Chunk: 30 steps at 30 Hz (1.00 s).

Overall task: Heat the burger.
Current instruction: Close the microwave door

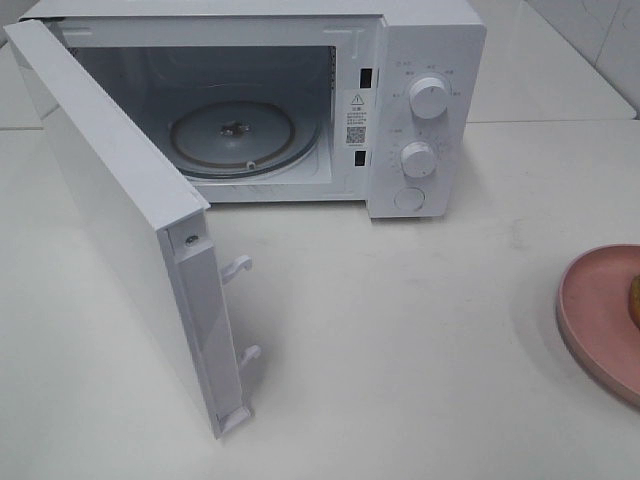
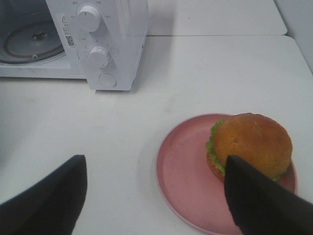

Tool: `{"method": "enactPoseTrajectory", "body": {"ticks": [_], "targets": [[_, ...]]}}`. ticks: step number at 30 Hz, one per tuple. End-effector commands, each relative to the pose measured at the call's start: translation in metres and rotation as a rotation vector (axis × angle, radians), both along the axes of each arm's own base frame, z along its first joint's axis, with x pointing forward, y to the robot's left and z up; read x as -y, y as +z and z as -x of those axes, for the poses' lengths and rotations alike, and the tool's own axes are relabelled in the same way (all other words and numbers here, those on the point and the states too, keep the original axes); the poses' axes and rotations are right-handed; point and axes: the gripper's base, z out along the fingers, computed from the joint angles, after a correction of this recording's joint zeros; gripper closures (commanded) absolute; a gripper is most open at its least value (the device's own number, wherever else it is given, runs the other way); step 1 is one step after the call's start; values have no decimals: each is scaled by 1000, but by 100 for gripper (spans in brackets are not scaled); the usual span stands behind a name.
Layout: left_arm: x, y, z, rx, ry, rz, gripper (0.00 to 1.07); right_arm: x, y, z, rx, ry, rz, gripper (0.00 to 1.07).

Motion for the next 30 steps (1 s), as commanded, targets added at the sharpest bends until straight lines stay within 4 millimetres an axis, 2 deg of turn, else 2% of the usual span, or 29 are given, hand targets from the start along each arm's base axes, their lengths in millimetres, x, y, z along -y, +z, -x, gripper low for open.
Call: {"method": "enactPoseTrajectory", "body": {"ticks": [1,2,5,30], "targets": [[0,-1,0,11,-1,3,6,2,-7,15,-26,-36,4,31],[0,-1,0,11,-1,3,6,3,-13,18,-42,-43,4,31],[0,-1,0,11,-1,3,6,3,-16,24,-17,-40,-6,31],[0,-1,0,11,0,2,6,2,-16,24,-18,-34,-4,32]]}}
